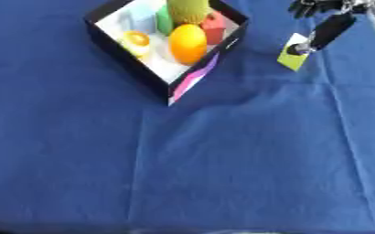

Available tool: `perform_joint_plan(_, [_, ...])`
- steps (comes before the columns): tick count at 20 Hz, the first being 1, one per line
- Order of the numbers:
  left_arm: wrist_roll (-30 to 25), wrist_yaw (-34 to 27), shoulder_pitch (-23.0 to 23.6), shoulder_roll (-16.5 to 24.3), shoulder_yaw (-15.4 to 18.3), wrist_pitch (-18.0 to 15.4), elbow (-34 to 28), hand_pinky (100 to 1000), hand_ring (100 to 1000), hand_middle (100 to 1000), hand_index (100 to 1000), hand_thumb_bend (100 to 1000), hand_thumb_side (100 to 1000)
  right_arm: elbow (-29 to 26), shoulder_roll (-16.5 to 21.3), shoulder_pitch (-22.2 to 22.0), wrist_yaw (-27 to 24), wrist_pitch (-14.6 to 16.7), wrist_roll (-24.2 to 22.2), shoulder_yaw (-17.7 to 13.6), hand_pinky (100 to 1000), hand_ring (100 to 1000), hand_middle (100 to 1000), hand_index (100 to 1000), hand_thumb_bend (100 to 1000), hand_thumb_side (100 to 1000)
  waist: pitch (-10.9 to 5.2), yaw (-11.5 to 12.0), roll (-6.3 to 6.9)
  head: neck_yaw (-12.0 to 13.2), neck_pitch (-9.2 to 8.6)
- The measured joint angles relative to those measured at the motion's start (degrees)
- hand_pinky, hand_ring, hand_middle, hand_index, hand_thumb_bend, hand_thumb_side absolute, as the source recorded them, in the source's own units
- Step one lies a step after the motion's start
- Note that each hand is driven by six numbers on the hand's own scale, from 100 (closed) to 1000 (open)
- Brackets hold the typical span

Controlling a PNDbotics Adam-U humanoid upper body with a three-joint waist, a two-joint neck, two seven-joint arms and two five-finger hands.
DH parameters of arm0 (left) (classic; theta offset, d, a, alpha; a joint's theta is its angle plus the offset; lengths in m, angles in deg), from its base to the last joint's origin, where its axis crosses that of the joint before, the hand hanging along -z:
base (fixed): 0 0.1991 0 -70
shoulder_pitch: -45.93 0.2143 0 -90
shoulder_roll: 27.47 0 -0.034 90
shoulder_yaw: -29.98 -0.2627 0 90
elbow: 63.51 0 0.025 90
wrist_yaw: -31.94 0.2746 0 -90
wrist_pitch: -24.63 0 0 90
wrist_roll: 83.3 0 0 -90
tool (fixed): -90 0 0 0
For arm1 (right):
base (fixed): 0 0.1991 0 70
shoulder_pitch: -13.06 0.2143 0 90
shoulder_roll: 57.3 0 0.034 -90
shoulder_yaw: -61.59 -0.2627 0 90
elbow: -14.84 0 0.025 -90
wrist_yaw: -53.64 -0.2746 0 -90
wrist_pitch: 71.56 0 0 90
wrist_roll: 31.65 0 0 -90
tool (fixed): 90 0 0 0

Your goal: Pick up objects on the table and place them in the box.

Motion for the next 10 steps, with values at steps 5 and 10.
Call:
perform_joint_plan(5, [0.0, 0.0, 0.0, 0.0, 0.0, 0.1, 0.0, 669, 744, 697, 766, 100, 578, 2.8, -0.6, 0.1, 1.8, -0.9, 1.0, -0.8, 994, 937, 875, 993, 451, 291, 0.00, 0.1, 0.00, 0.0, 0.00])
perform_joint_plan(10, [0.0, 0.0, -0.2, 0.0, 0.0, 0.3, 0.0, 668, 744, 696, 764, 100, 577, 5.0, -1.1, 0.1, 2.4, -2.0, 2.3, -1.2, 998, 940, 881, 993, 478, 343, 0.00, 0.4, 0.00, 0.0, -0.03])
